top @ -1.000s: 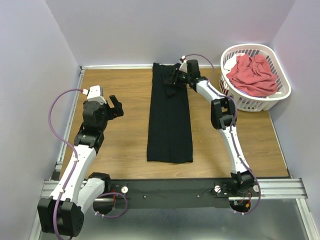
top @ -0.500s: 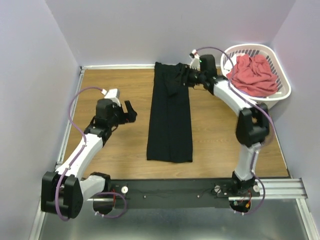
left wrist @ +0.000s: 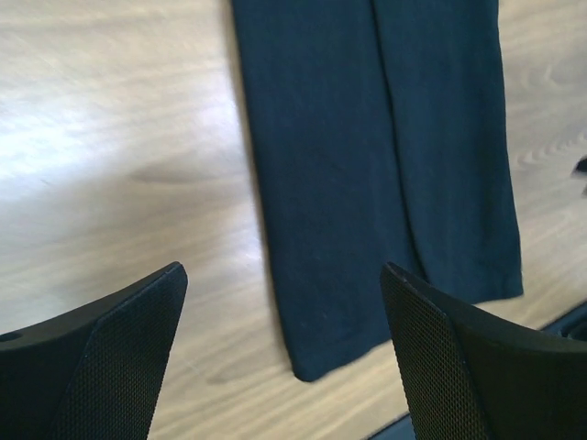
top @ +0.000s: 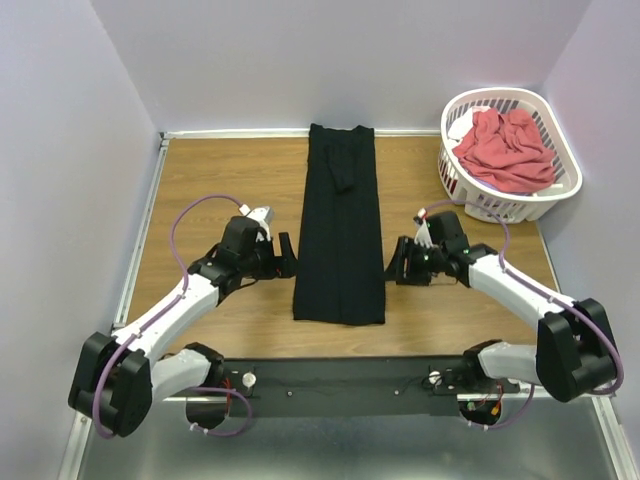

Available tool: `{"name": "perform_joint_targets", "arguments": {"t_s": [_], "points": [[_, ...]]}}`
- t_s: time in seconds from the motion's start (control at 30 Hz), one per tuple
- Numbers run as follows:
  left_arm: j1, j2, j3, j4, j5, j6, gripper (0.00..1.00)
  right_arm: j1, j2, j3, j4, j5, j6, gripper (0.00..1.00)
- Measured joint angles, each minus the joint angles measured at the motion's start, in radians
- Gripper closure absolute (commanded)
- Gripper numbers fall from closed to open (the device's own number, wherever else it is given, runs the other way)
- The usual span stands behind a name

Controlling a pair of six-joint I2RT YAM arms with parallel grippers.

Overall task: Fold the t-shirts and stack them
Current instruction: Fold the tshirt

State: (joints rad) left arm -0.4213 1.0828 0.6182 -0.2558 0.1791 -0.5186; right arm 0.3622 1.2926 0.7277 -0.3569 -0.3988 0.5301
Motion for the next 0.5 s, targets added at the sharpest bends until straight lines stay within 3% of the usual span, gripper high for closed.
{"name": "perform_joint_targets", "arguments": {"t_s": [0.17,0.5], "points": [[-0.073,0.068,0.000,-0.028,-0.006,-0.047,0.09,0.020,-0.045,-0.149,-0.042,-0.006,0.039,0.40],[-0.165,0.160,-0.022,-0.051,-0.014,-0.108,0.16,0.034,0.023,-0.216,0.030,-0.107,0.074,0.47]]}}
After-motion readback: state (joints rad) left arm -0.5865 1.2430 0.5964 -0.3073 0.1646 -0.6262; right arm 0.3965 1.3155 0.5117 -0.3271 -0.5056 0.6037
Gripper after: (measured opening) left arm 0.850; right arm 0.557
